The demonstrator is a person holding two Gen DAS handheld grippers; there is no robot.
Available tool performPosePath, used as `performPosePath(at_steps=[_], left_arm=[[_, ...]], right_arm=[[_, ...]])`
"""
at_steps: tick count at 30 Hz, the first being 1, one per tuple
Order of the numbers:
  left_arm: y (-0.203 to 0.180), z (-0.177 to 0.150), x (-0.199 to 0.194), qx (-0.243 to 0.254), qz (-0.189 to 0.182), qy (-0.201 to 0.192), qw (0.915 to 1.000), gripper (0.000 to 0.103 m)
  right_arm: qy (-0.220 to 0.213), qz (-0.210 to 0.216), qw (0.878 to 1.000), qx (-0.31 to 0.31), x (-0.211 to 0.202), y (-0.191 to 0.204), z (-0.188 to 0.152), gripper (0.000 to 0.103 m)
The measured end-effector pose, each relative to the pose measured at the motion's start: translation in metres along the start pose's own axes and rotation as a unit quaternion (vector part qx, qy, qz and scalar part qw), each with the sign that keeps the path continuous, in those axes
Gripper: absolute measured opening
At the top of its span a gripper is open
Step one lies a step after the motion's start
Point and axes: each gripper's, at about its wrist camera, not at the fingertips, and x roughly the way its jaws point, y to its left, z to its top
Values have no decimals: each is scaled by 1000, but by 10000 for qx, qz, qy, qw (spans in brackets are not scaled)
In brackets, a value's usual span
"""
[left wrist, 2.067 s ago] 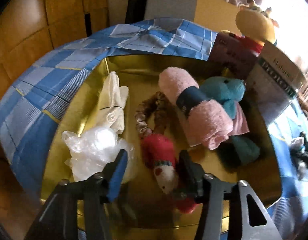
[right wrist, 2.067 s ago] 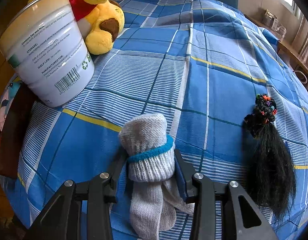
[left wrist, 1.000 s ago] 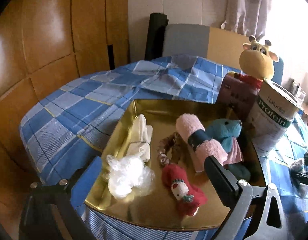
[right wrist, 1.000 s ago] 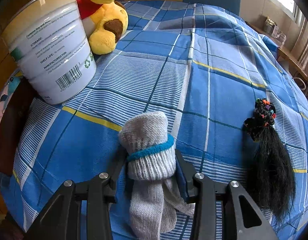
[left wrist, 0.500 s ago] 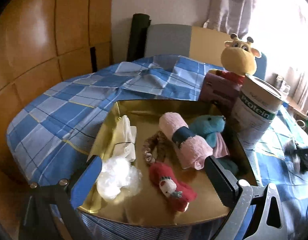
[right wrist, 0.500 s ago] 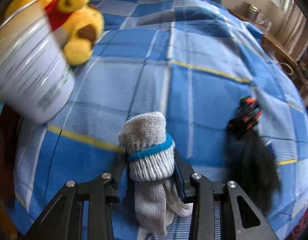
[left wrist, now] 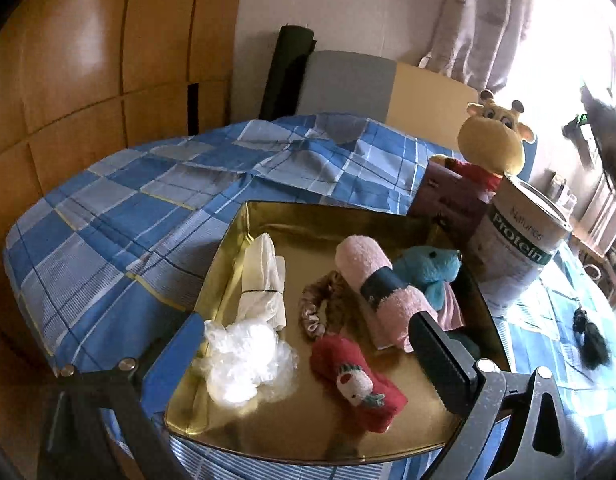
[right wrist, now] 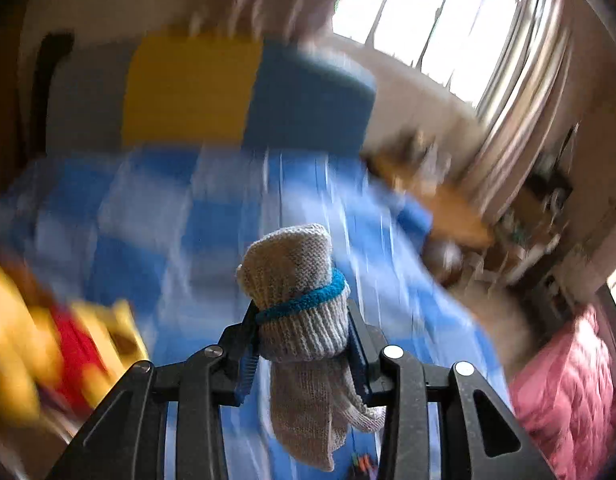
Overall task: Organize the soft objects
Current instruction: 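Carry the white knit glove to the gold tray and release it with right tool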
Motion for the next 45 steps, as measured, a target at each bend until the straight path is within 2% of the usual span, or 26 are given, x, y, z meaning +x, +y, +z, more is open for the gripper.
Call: performPosePath(at_steps=[3, 6, 9, 11, 12, 14, 17, 21, 24, 26, 30, 32, 38, 42, 45], left_arm=[[2, -1, 1, -30, -9, 42, 10000, 103], [2, -3, 0, 28, 19, 12, 10000, 103], [4, -2, -2, 13, 82, -47, 10000, 103], [9, -1, -4, -104, 126, -64, 9998, 103], [11, -1, -5, -149, 131, -75, 9998, 103], [16, 0, -8, -257, 184, -83, 9995, 103], [26, -1, -11, -417, 278, -82, 9987, 103], [34, -2, -16, -550, 389, -105, 9977, 103], [36, -3, -19, -543, 487, -109, 9973, 103], [34, -5, -21, -516, 533, -102, 9972, 103], [29, -8, -23, -421, 598, -44, 9973, 103], [26, -9, -24, -365, 598, -22, 9975, 103], [13, -13, -30, -130, 678, -20, 9976, 103], [10, -16, -35, -24, 683, -16, 9977, 103], [8, -18, -38, -1, 636, -5, 9980, 103]], right_arm=[[-713, 320, 9968, -163, -37, 40, 42, 38], [-1419, 1102, 9819, -604, -83, 98, 62, 38], [-1836, 2166, 9492, -1355, -132, 157, 44, 38], [-1843, 2871, 9179, -2028, -159, 196, 12, 38], [-1762, 3174, 9027, -2311, -169, 210, -5, 38], [-1557, 3562, 8806, -2710, -179, 229, -37, 38], [-755, 4060, 8562, -3104, -181, 251, -97, 38], [195, 4412, 8373, -3223, -170, 258, -163, 38], [863, 4641, 8275, -3040, -157, 251, -209, 38], [1189, 4692, 8240, -2946, -152, 245, -236, 38], [1572, 4517, 8289, -2901, -146, 244, -286, 38], [1539, 4296, 8379, -2993, -142, 242, -303, 38], [1107, 4219, 8515, -2910, -140, 237, -325, 42], [1126, 4022, 8604, -2919, -135, 236, -337, 45], [1039, 4103, 8646, -2709, -137, 228, -338, 50]])
